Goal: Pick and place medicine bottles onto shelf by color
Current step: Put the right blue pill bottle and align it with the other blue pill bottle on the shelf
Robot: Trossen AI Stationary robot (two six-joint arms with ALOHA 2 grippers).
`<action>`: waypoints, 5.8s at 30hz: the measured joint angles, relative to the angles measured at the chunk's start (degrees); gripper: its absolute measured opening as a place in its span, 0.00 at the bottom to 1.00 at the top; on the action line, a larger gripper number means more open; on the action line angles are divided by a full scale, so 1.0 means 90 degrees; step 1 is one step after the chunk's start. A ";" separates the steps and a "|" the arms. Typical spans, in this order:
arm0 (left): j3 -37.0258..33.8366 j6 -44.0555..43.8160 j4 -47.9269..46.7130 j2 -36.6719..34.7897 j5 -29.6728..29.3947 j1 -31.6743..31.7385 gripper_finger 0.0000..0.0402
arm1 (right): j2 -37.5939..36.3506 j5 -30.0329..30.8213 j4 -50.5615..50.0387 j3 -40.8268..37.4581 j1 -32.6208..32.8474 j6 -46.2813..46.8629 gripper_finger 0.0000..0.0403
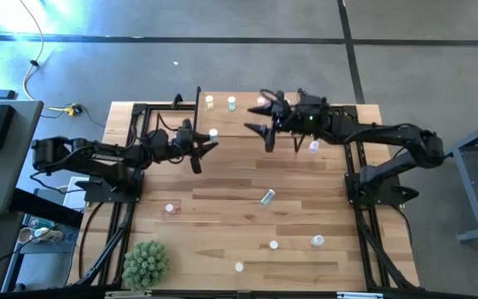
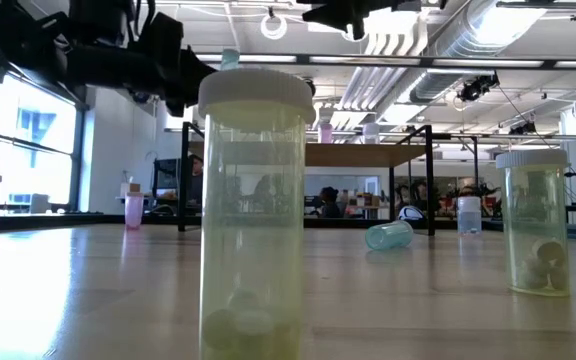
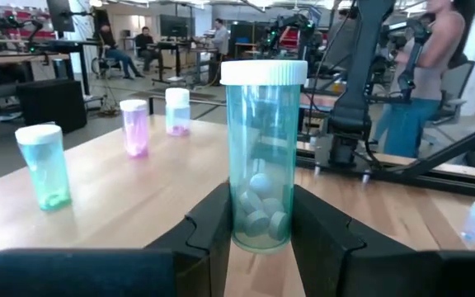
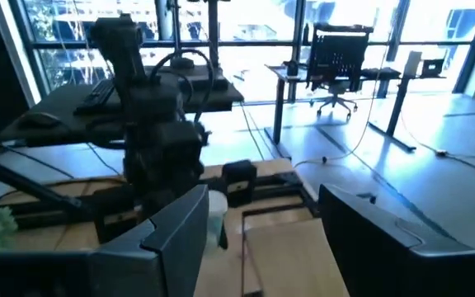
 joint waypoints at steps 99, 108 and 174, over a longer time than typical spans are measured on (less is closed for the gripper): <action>0.0041 0.0214 0.0153 0.0007 0.0769 0.0094 0.24 | 0.3338 -0.2127 -0.2794 0.3575 0.0003 -0.1092 0.26; 0.0041 0.0214 0.0166 0.0007 0.0769 0.0094 0.24 | 0.3338 -0.2129 -0.2798 0.3575 0.0005 -0.1092 0.25; 0.0041 0.0165 -0.0279 -0.0668 0.0738 0.0509 0.59 | 0.2657 -0.1708 -0.1365 0.1786 -0.1221 -0.0303 0.25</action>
